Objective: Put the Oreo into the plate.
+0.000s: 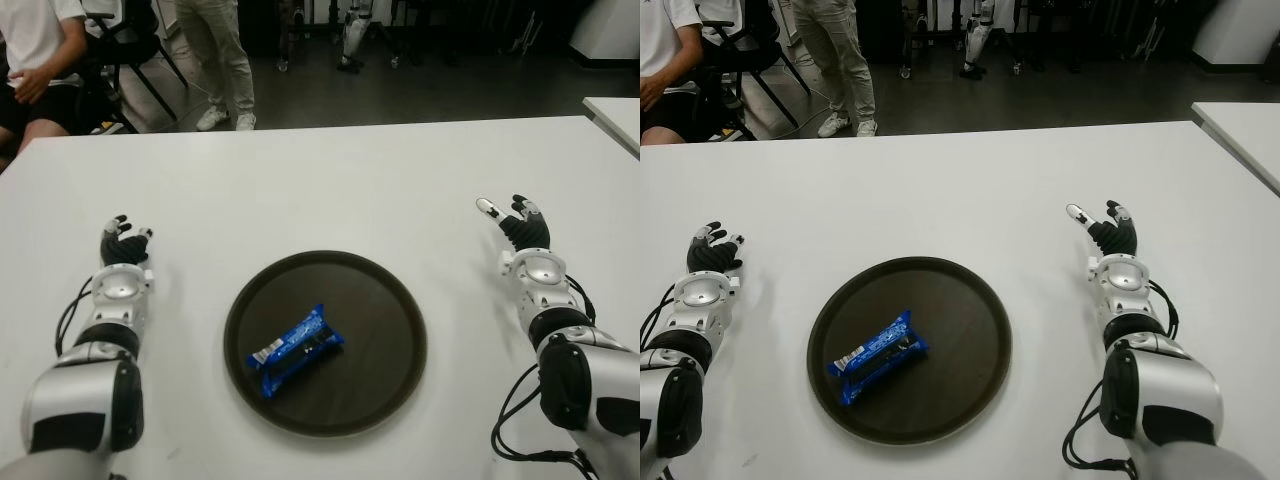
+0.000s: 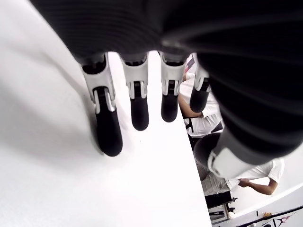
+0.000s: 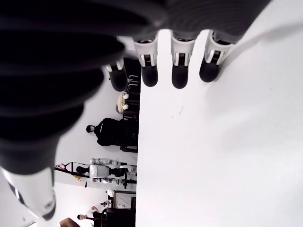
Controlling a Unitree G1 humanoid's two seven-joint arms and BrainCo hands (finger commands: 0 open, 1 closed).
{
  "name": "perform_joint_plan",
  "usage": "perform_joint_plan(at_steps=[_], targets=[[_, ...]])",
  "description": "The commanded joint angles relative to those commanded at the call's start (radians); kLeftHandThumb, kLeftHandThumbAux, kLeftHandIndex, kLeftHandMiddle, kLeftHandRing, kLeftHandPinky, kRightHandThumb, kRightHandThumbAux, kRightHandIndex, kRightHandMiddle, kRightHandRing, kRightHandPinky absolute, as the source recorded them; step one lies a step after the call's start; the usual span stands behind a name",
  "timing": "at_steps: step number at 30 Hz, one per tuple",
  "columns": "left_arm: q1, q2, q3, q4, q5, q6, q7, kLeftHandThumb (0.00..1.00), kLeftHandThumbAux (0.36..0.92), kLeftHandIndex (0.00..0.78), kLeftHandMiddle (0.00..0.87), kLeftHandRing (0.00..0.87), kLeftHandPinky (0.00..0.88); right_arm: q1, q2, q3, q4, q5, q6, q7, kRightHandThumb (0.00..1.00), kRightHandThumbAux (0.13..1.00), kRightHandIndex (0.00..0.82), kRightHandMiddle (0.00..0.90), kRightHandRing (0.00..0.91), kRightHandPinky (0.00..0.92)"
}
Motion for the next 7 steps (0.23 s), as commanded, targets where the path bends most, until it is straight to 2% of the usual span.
perform_joint_plan(at_steps=[7], targets=[[-0.002,0.003,-0.002,0.001,0.003,0.006,-0.001,0.172,0.642,0.011,0.117,0.111,0.077,0.0,-0.001,0.006,0.0,-0.005,0.005,-0.001,0.0,0.674,0.156,0.094,0.07,0.063]])
